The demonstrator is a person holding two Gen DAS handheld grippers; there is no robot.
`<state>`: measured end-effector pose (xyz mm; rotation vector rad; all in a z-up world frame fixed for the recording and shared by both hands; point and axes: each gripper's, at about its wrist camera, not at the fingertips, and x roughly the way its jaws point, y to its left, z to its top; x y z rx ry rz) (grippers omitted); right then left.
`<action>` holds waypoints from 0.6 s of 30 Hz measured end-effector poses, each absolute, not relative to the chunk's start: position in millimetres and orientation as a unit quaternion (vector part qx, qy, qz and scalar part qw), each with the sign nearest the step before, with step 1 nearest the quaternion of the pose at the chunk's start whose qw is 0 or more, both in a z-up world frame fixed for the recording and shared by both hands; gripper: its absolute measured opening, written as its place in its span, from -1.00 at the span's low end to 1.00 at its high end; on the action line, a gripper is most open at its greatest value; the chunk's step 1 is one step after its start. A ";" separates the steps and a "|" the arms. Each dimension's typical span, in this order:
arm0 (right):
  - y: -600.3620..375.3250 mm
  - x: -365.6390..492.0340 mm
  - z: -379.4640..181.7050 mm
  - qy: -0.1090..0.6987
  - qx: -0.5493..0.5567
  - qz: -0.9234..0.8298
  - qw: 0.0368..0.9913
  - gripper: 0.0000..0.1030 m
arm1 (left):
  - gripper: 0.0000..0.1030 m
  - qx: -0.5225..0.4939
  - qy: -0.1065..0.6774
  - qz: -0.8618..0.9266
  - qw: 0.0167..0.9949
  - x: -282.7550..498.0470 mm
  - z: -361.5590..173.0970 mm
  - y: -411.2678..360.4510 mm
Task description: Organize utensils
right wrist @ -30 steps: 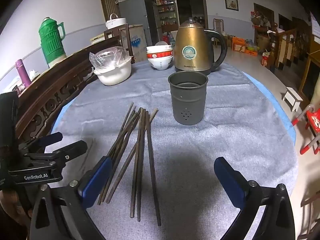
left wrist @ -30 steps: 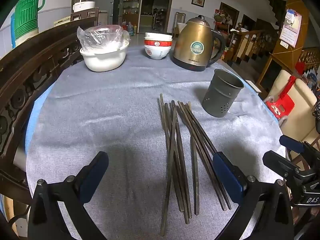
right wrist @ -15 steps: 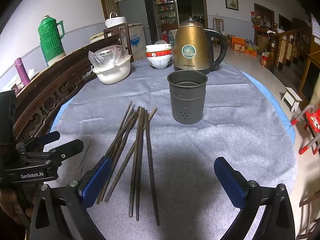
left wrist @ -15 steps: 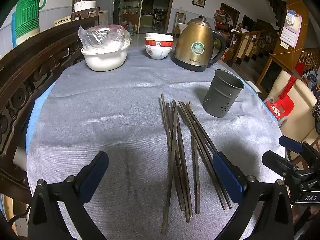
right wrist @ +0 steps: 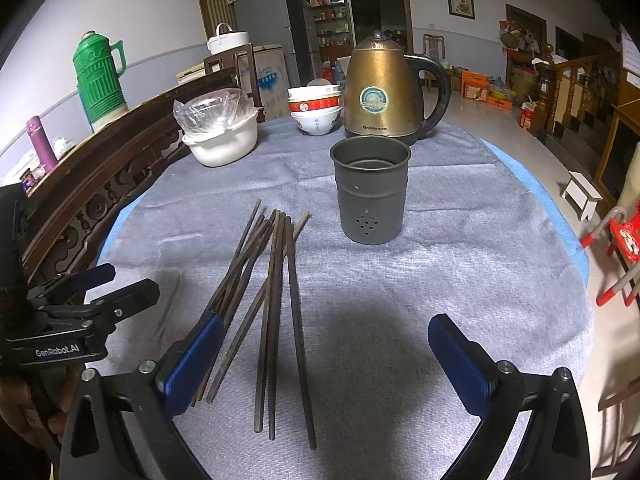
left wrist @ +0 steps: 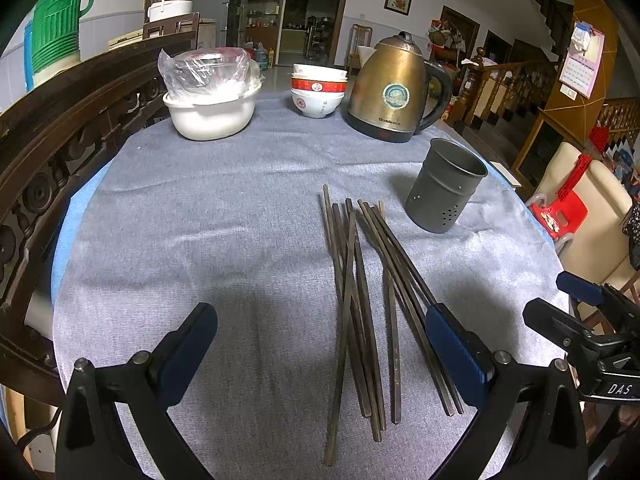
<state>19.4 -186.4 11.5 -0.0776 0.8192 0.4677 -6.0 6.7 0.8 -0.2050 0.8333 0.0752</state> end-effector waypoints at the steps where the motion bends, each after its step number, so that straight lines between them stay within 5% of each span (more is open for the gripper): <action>1: -186.3 19.5 11.3 0.395 -0.038 0.225 0.890 1.00 | 1.00 -0.099 0.403 0.037 0.909 -6.2 0.8 6.8; 18: -183.9 21.1 8.9 0.402 -0.035 0.229 0.886 1.00 | 1.00 -0.107 0.408 0.040 0.906 -7.8 -2.0 10.5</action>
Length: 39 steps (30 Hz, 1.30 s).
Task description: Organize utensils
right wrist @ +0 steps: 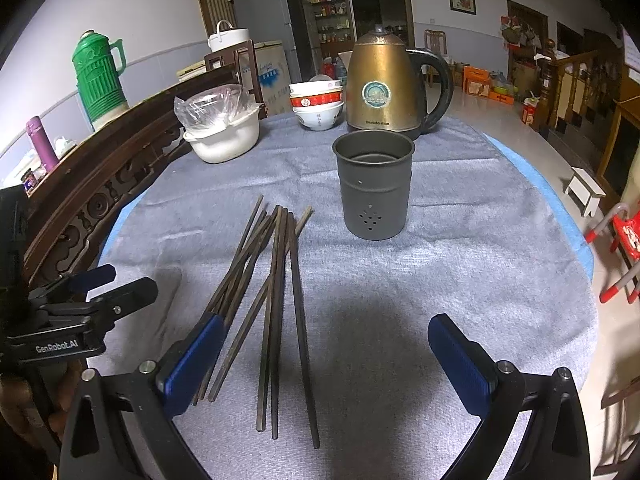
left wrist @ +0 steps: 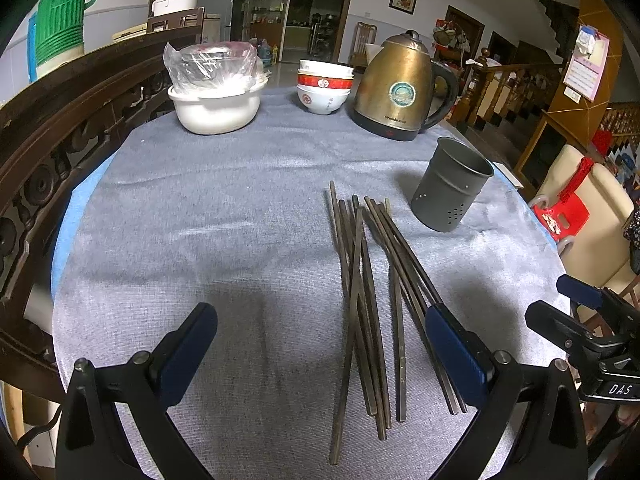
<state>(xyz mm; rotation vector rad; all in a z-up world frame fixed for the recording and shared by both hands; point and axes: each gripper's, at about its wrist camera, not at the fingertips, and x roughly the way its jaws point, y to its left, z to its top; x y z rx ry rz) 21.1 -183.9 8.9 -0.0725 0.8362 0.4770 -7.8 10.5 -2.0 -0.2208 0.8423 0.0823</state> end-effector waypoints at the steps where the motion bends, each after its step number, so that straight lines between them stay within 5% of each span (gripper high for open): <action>1: -183.9 21.1 8.9 0.402 -0.035 0.229 0.886 1.00 | 1.00 -0.107 0.408 0.040 0.906 -7.5 -2.0 10.5; 39: -181.4 42.7 0.3 0.433 -0.039 0.255 0.864 1.00 | 1.00 -0.110 0.413 0.045 0.903 -6.0 -3.9 17.4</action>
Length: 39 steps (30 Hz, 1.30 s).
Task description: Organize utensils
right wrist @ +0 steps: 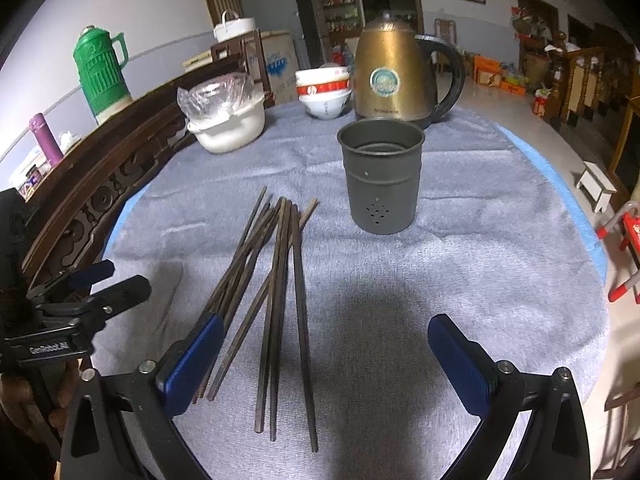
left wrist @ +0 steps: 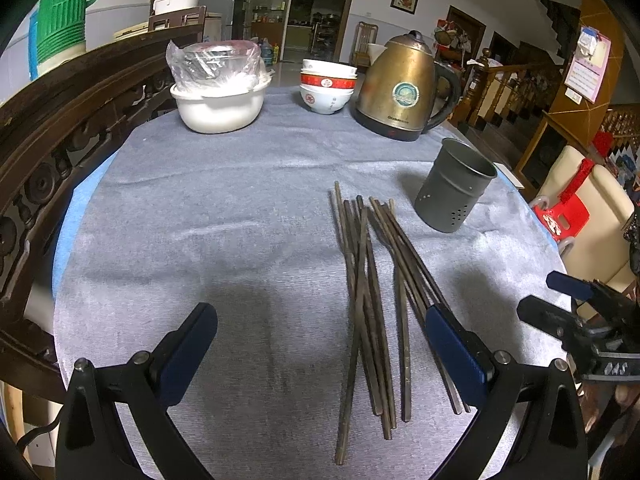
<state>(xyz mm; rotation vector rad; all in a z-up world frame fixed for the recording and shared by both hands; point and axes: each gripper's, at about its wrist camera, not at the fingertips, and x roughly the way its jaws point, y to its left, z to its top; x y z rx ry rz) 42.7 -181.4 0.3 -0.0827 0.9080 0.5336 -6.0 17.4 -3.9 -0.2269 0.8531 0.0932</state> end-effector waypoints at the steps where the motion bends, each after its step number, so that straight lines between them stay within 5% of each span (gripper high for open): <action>1: -180.2 48.5 -2.2 0.441 -0.041 0.257 0.859 1.00 | 1.00 -0.110 0.415 0.047 0.902 -6.0 -4.9 18.9; 4: -173.1 68.3 -12.1 0.476 -0.043 0.264 0.838 0.81 | 1.00 -0.114 0.418 0.050 0.900 -6.1 -7.5 23.0; 8: -152.4 87.4 -28.0 0.512 -0.061 0.281 0.809 0.17 | 1.00 -0.116 0.424 0.053 0.897 -5.8 -11.4 26.7; 14: -122.3 108.5 -53.2 0.542 -0.094 0.289 0.784 -0.25 | 1.00 -0.112 0.439 0.050 0.890 -1.7 -16.9 31.4; 19: -114.1 121.7 -69.2 0.561 -0.093 0.292 0.769 -0.35 | 1.00 -0.111 0.455 0.038 0.882 6.7 -21.6 30.9; 23: -116.2 126.0 -71.5 0.571 -0.091 0.297 0.760 -0.82 | 1.00 -0.105 0.472 0.022 0.875 20.3 -25.7 23.3; 26: -123.5 128.9 -71.9 0.575 -0.084 0.294 0.759 -0.84 | 0.97 -0.094 0.487 0.015 0.868 35.1 -28.7 16.9; 29: -134.2 128.4 -73.3 0.575 -0.079 0.292 0.760 -0.85 | 0.84 -0.093 0.507 0.003 0.857 53.3 -31.3 12.4; 35: -147.5 128.9 -77.4 0.572 -0.060 0.299 0.761 -0.84 | 0.26 -0.100 0.554 -0.002 0.826 80.6 -45.6 11.8; 39: -148.0 131.0 -79.6 0.568 -0.057 0.303 0.763 -0.84 | -0.44 -0.104 0.584 -0.010 0.805 87.6 -58.2 9.8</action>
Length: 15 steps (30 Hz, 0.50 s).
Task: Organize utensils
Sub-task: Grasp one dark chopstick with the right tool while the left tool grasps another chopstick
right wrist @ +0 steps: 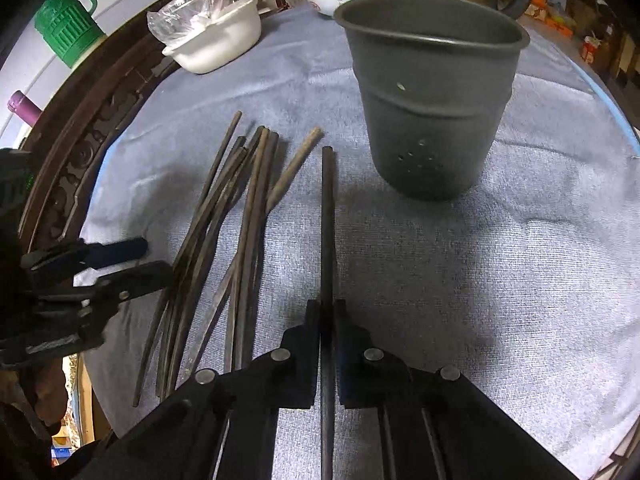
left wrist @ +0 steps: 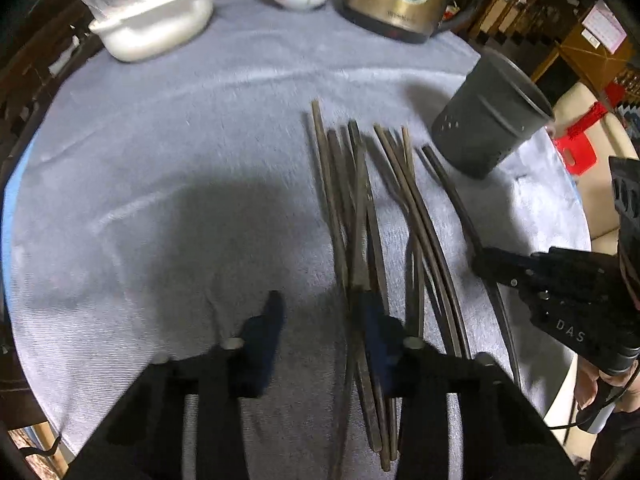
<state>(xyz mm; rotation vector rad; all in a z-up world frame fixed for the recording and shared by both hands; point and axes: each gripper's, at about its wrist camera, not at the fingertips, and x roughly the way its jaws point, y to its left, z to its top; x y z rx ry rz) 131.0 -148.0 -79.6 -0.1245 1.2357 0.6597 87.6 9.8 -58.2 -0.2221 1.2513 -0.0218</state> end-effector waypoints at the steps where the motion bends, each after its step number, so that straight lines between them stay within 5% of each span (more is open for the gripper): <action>1: -150.5 130.9 -79.0 0.568 -0.055 0.305 0.762 -0.84 | -0.67 -0.114 0.586 -0.017 0.802 87.4 -59.5 10.5; 3: -157.6 131.7 -78.2 0.568 -0.052 0.309 0.761 -0.84 | -0.86 -0.128 0.585 -0.017 0.801 84.6 -58.6 12.7; 15: -165.8 129.2 -78.3 0.586 -0.065 0.304 0.748 -0.82 | -0.87 -0.216 0.584 0.023 0.782 42.1 -71.7 53.4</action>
